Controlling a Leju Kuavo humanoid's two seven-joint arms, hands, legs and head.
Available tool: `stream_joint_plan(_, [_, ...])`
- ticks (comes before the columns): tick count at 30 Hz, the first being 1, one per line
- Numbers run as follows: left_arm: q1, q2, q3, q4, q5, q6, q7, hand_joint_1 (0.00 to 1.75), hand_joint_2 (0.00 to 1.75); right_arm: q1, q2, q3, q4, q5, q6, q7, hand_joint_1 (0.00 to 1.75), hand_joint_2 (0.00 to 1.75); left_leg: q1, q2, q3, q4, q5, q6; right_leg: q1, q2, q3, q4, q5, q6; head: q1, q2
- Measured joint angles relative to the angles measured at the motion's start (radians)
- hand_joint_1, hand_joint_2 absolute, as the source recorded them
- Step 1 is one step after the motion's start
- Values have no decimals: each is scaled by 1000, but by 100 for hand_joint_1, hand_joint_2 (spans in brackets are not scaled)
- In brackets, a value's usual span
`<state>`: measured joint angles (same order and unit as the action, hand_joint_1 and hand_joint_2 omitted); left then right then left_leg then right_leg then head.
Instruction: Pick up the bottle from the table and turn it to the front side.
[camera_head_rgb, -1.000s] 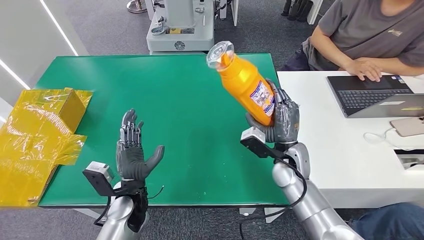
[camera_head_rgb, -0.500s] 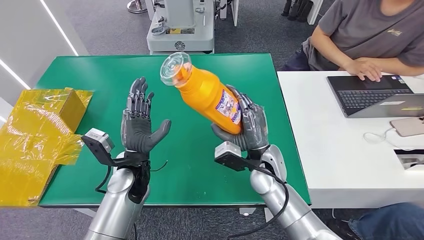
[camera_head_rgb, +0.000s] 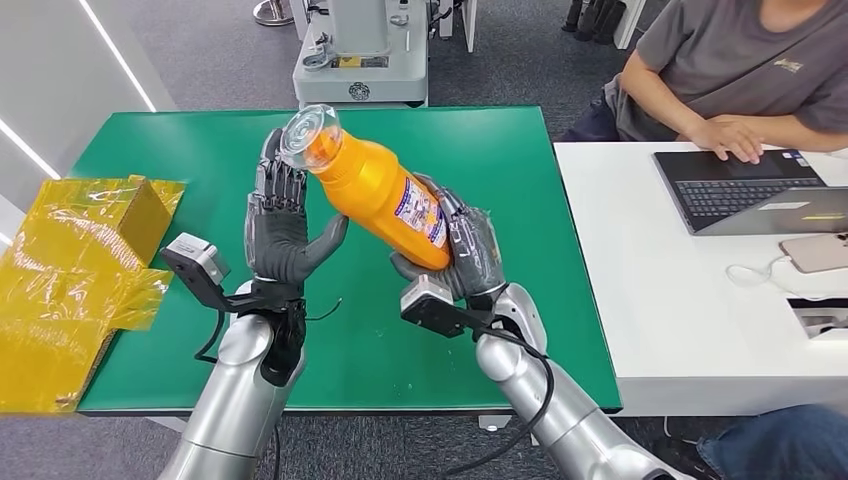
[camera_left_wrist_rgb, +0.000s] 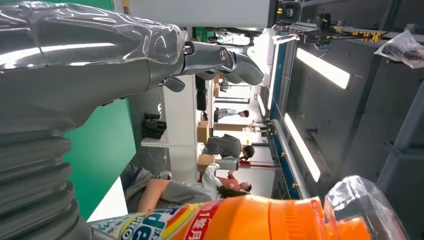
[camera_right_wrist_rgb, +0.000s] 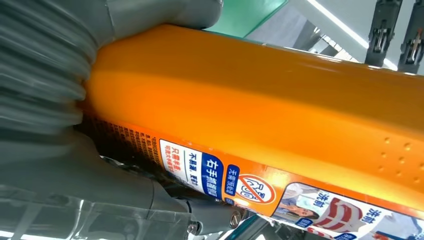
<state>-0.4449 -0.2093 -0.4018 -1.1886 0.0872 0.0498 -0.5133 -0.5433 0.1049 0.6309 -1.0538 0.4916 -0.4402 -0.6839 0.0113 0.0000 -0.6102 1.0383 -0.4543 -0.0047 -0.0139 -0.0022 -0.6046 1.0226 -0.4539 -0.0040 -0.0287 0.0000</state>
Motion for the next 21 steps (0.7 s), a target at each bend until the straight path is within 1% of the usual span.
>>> stream_joint_plan(3, [-2,-3,-9,-15,8,2,-1,0,175,-9,4,12,24,1,49,17,175,175,0,0,0,0,0,0,0,0,0,0,0,0,0,0])
stream_joint_plan(8, [-2,-8,-15,-38,9,3,0,0,175,-17,10,25,60,1,81,22,175,175,0,0,0,0,0,0,0,0,0,0,0,0,0,0])
stream_joint_plan(13, [-9,-13,-20,-44,13,4,10,0,175,-21,11,43,94,-2,149,40,175,175,0,0,0,0,0,0,0,0,0,0,0,0,0,0])
stream_joint_plan(16, [-9,-15,-21,-44,15,7,14,0,175,-25,13,48,108,0,171,50,175,175,0,0,0,0,0,0,0,0,0,0,0,0,0,0])
stream_joint_plan(21, [-7,-15,-21,-46,17,9,17,0,175,-27,14,56,127,3,182,54,175,175,0,0,0,0,0,0,0,0,0,0,0,0,0,0])
